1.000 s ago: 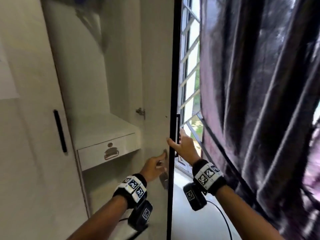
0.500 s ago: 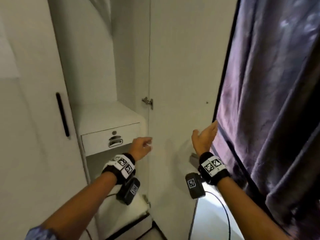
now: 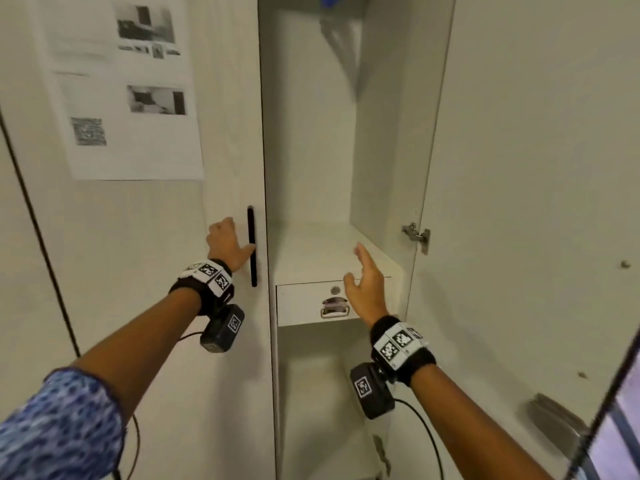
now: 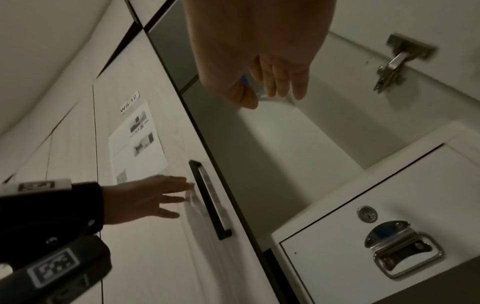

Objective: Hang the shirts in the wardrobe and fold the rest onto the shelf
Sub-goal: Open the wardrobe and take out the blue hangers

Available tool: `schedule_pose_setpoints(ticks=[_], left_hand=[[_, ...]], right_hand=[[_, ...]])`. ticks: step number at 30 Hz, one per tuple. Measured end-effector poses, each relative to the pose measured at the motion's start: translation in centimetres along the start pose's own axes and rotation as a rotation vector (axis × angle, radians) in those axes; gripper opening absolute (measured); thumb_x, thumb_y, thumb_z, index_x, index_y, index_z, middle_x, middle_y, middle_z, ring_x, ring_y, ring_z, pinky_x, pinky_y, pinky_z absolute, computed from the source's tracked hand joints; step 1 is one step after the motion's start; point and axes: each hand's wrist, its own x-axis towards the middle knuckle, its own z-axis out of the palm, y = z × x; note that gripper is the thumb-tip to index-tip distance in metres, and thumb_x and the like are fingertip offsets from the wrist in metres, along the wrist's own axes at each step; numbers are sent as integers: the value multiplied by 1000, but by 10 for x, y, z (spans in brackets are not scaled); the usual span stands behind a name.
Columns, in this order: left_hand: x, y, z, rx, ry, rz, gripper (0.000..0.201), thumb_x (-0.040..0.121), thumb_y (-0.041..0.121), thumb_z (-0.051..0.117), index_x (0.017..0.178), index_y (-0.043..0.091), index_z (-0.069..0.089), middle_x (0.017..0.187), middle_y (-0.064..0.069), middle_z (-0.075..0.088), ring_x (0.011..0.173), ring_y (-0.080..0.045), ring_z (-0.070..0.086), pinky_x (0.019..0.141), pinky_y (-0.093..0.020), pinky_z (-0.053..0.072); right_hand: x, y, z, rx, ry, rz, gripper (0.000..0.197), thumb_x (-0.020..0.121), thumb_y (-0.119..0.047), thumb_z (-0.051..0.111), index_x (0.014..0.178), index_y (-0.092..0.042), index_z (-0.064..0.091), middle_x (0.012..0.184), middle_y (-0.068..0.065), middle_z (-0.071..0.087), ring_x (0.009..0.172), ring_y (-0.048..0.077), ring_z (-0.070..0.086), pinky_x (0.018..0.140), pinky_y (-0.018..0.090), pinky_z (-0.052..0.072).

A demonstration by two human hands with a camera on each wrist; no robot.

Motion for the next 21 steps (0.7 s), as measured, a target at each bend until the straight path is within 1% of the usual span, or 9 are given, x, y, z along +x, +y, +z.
schedule_pose_setpoints(ticks=[2, 3, 5, 9, 12, 14, 17, 19, 21], left_hand=[[8, 0, 5, -127, -47, -33, 52, 88, 17, 63, 129, -4, 41, 125, -23, 50, 116, -37, 47, 94, -38, 36], [9, 4, 9, -178, -99, -44, 43, 91, 16, 58, 126, -4, 44, 119, -22, 54, 110, -36, 51, 89, -35, 38], [11, 7, 17, -199, -145, -73, 32, 97, 19, 48, 117, -5, 49, 112, -23, 58, 104, -36, 55, 82, -33, 40], [-2, 10, 21, -234, -60, -77, 35, 101, 23, 36, 111, -6, 51, 104, -24, 61, 96, -38, 58, 75, -34, 40], [-37, 18, 14, -264, 17, -50, 34, 101, 27, 35, 112, -3, 48, 89, -12, 58, 79, -28, 55, 65, -29, 37], [-66, 12, 6, -331, 41, 3, 28, 101, 27, 37, 107, 2, 47, 77, -1, 53, 67, -18, 51, 57, -27, 39], [-114, -7, -17, -372, 35, 94, 20, 100, 26, 37, 97, 8, 44, 71, 3, 49, 60, -11, 49, 56, -21, 42], [-147, -24, -39, -387, 11, 135, 19, 99, 27, 37, 95, 10, 45, 75, 2, 53, 62, -9, 52, 56, -12, 41], [-179, -42, -64, -390, -11, 157, 19, 98, 29, 40, 98, 11, 46, 81, -2, 57, 68, -10, 56, 59, -10, 43]], right_hand=[[11, 6, 17, 48, -60, 17, 62, 89, 3, 47, 146, -10, 27, 148, 8, 36, 134, 23, 39, 110, 38, 35], [12, 8, 21, 56, -70, 26, 61, 89, 3, 47, 146, -10, 28, 148, 8, 37, 135, 23, 38, 111, 37, 35], [18, 14, 30, 49, -100, 41, 59, 90, 3, 47, 145, -8, 30, 148, 9, 38, 137, 20, 35, 112, 28, 28], [9, 18, 49, 55, -170, 46, 57, 92, 0, 49, 145, -8, 30, 147, 8, 39, 138, 21, 34, 115, 36, 26], [-9, 12, 63, 38, -237, 30, 57, 94, -5, 50, 145, -8, 28, 148, 9, 37, 138, 21, 33, 114, 29, 24], [-18, 1, 71, 40, -261, 21, 58, 95, -11, 52, 147, -10, 26, 150, 8, 33, 139, 20, 31, 113, 29, 25], [-24, -33, 84, 120, -306, 64, 63, 95, -22, 55, 148, -14, 23, 153, 7, 29, 139, 20, 30, 113, 36, 29], [-30, -68, 89, 216, -363, 87, 65, 95, -26, 55, 149, -16, 21, 153, 7, 29, 139, 19, 32, 111, 34, 32], [-39, -107, 94, 286, -446, 46, 63, 96, -24, 52, 150, -17, 20, 151, 9, 32, 136, 19, 36, 106, 28, 36]])
